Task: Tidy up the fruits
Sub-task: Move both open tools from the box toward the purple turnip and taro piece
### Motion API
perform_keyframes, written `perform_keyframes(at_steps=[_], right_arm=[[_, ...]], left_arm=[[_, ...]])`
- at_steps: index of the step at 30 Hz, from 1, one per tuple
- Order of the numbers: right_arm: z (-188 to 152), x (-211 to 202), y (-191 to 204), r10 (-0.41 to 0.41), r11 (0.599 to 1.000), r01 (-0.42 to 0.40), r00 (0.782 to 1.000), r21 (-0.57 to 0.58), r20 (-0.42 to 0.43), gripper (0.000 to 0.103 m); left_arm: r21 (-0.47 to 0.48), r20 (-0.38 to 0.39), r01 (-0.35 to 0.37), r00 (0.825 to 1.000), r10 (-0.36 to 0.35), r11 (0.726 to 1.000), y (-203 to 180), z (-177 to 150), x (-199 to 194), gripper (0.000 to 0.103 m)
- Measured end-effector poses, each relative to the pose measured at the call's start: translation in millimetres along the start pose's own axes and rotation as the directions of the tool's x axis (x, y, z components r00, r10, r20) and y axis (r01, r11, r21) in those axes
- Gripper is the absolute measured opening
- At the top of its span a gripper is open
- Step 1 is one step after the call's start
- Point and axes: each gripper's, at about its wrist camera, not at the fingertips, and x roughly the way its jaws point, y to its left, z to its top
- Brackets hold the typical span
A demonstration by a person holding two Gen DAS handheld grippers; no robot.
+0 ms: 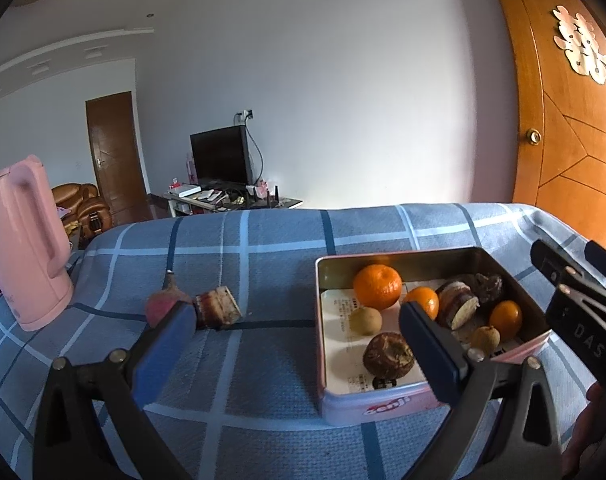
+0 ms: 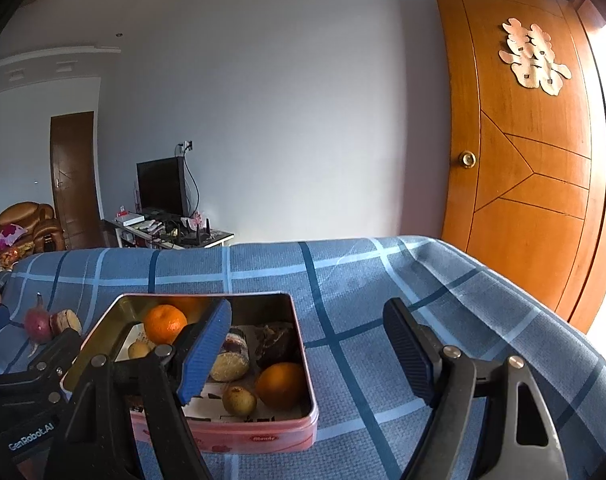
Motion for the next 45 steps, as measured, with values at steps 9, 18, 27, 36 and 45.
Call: perform_keyframes(at_steps=[9,18,27,36,45], right_arm=[[-4,-7,19,-0.008,1.0,0.007,1.0,-0.03,-0.028,0.08],[-7,-12,44,0.025,0.999,-0.027,0.998,-0.034,-0.058,0.08],[-8,-14,89,0.071,0.994,-0.076,0.995,-0.082,-0.068,0.08],[-9,-13,131,0.129,0.984,-0.138,0.988,-0.113,-0.083,0.08],[-10,-12,173,0.173,0.971,-0.187,0.98,-0.149,-0.098,0.08]], left_arm=[[0.003,-0.003,-0.006,1.0,0.006,1.0,21,-5,-7,0.103],[0.014,-0.008,-0.035,0.999,0.035,0.999,50,-8,-9,0.103],[0.008,-0.02,-0.071,0.997,0.071,0.997,88,-10,-3,0.103],[-0.007,-0.046,-0.107,0.993,0.107,0.994,128,-10,6,0.103],[-0.041,-0.079,-0.143,0.987,0.14,0.989,169,-11,19,0.103]])
